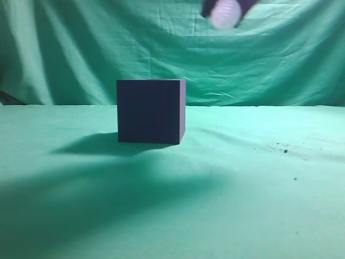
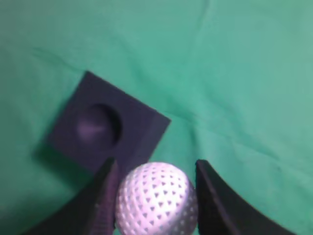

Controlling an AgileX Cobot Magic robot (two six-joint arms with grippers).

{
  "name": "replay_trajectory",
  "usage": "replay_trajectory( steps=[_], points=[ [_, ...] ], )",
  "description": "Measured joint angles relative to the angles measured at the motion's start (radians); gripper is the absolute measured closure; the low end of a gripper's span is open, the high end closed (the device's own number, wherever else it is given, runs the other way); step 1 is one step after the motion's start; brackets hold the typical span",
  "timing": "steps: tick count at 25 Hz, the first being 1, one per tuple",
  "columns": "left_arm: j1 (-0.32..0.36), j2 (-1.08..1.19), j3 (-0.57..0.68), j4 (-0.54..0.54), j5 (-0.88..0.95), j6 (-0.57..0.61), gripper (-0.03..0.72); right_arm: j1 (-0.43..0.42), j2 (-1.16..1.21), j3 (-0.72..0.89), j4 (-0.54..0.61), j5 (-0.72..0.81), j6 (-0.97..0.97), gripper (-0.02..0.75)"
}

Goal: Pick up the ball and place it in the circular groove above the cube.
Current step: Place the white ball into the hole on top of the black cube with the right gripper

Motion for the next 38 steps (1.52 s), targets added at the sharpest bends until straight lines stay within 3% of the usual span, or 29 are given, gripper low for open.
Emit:
replay_trajectory(
  steps=[3,9,15,24,30,35,38],
  points=[
    [0.0,0.0,0.0,0.0,0.0,0.0,0.688,0.066,0.003,-0.021,0.048,-0.009,-0.095,0.417],
    [0.0,0.0,0.0,0.0,0.0,0.0,0.688,0.195,0.104,-0.104,-0.017,-0.009,-0.126,0.417],
    [0.0,0.0,0.0,0.0,0.0,0.0,0.688,0.206,0.23,-0.205,-0.075,0.037,-0.122,0.417],
    [0.0,0.0,0.0,0.0,0.0,0.0,0.688,0.206,0.286,-0.223,-0.106,0.012,-0.122,0.417],
    [0.0,0.0,0.0,0.0,0.0,0.0,0.688,0.206,0.289,-0.228,-0.159,-0.008,-0.122,0.203],
    [0.0,0.0,0.0,0.0,0.0,0.0,0.688,0.206,0.291,-0.269,-0.161,0.031,-0.11,0.211],
    [0.0,0.0,0.0,0.0,0.0,0.0,0.688,0.206,0.291,-0.353,-0.161,0.141,-0.077,0.398]
  ],
)
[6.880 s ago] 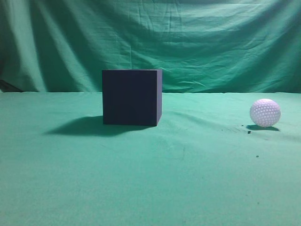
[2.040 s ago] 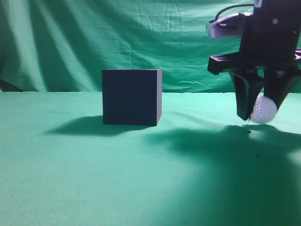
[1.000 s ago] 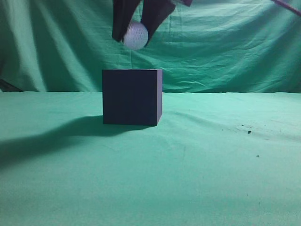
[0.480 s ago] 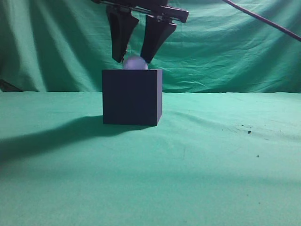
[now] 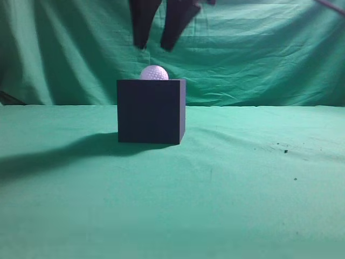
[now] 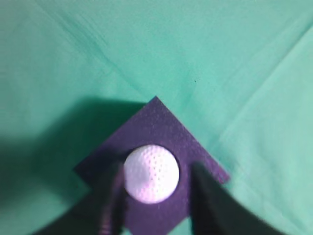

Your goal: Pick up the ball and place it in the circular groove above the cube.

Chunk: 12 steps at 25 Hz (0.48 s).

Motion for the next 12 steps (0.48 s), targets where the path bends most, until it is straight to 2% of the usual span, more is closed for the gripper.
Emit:
replay_trajectory(
  steps=[2,3,6,12],
  points=[
    [0.0,0.0,0.0,0.0,0.0,0.0,0.688,0.0,0.0,-0.069,-0.002,0.099,0.004,0.579],
    [0.0,0.0,0.0,0.0,0.0,0.0,0.688,0.0,-0.002,-0.099,-0.004,0.138,0.006,0.636],
    [0.0,0.0,0.0,0.0,0.0,0.0,0.688,0.0,-0.035,-0.144,-0.017,0.198,0.008,0.738],
    [0.0,0.0,0.0,0.0,0.0,0.0,0.688,0.0,-0.214,-0.123,-0.022,0.217,0.065,0.738]
  ],
)
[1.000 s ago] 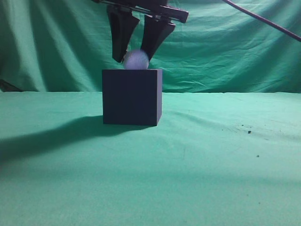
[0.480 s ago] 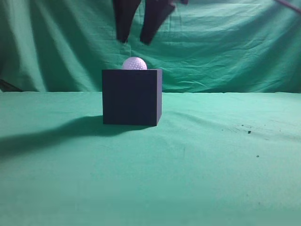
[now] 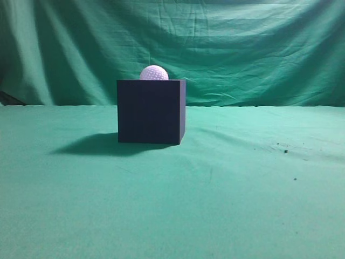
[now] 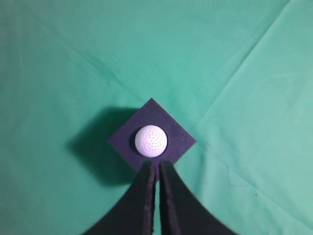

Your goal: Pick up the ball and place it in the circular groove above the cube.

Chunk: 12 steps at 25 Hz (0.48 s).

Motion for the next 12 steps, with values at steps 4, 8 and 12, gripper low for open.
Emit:
replay_trajectory(
  steps=[4,8,12],
  points=[
    [0.0,0.0,0.0,0.0,0.0,0.0,0.688,0.0,-0.168,0.102,0.0,0.003,0.043,0.738],
    [0.0,0.0,0.0,0.0,0.0,0.0,0.688,0.0,-0.343,0.295,0.0,0.007,0.075,0.738],
    [0.0,0.0,0.0,0.0,0.0,0.0,0.688,0.0,-0.54,0.527,0.0,-0.045,0.1,0.738]
  ],
)
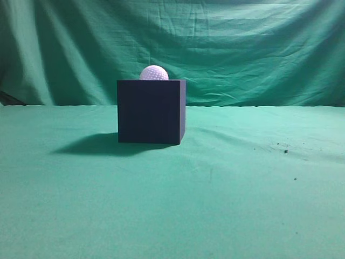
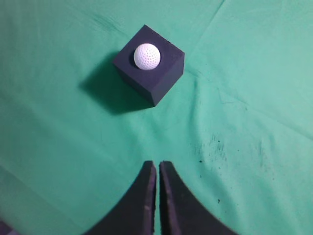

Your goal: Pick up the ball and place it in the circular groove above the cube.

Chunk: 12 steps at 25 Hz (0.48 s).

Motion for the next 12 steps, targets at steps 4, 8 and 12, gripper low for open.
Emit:
replay_trajectory(
  steps=[4,8,12],
  points=[
    [0.0,0.0,0.0,0.0,0.0,0.0,0.688,0.0,-0.196,0.22,0.0,-0.125,0.004,0.738],
    [0.0,0.0,0.0,0.0,0.0,0.0,0.688,0.0,-0.369,0.401,0.026,-0.239,0.006,0.738],
    [0.0,0.0,0.0,0.0,0.0,0.0,0.688,0.0,-0.525,0.549,0.046,-0.338,0.008,0.738]
  ],
)
